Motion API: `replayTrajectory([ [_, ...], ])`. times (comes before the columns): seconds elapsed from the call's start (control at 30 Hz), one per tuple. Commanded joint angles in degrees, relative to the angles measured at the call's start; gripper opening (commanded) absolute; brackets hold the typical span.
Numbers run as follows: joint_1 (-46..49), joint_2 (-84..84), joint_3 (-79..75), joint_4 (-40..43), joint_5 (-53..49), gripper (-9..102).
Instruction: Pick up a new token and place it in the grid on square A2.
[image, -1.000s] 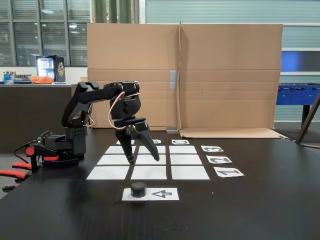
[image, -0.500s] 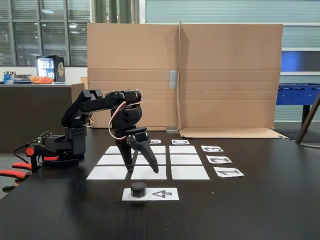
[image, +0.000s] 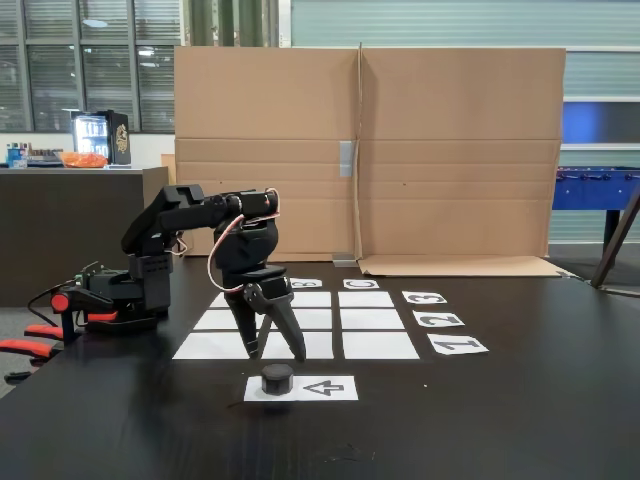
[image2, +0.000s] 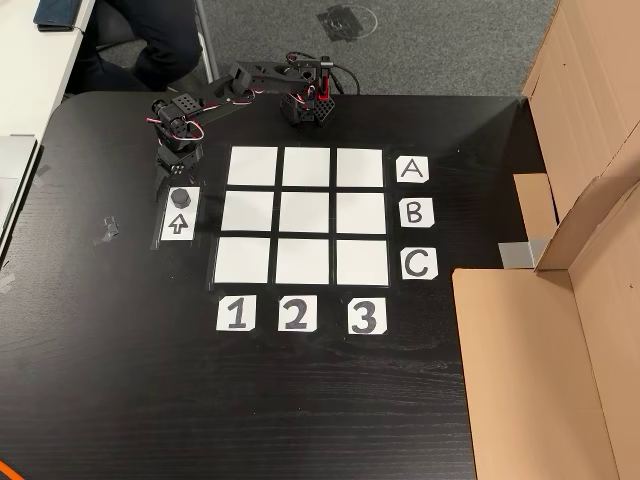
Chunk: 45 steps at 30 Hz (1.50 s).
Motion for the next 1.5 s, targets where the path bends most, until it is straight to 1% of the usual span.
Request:
replayTrajectory([
  [0.0,0.35,0.35,-2.02,0.26,-0.26,43],
  [0.37,0.0,-2.11,-2.29,0.44,-4.22,43],
  [0.63,0.26,-3.87,-5.36,0.44,-5.36,43],
  [0.93,0.26,-4.39,-5.62,0.44,-5.45,39],
  [1.03,0.26,-4.48,-5.8,0.44,-5.45,35],
  [1.13,0.26,-4.57,-5.89,0.44,-5.45,35],
  [1.47,0.53,-4.57,-6.24,0.44,-5.54,29],
])
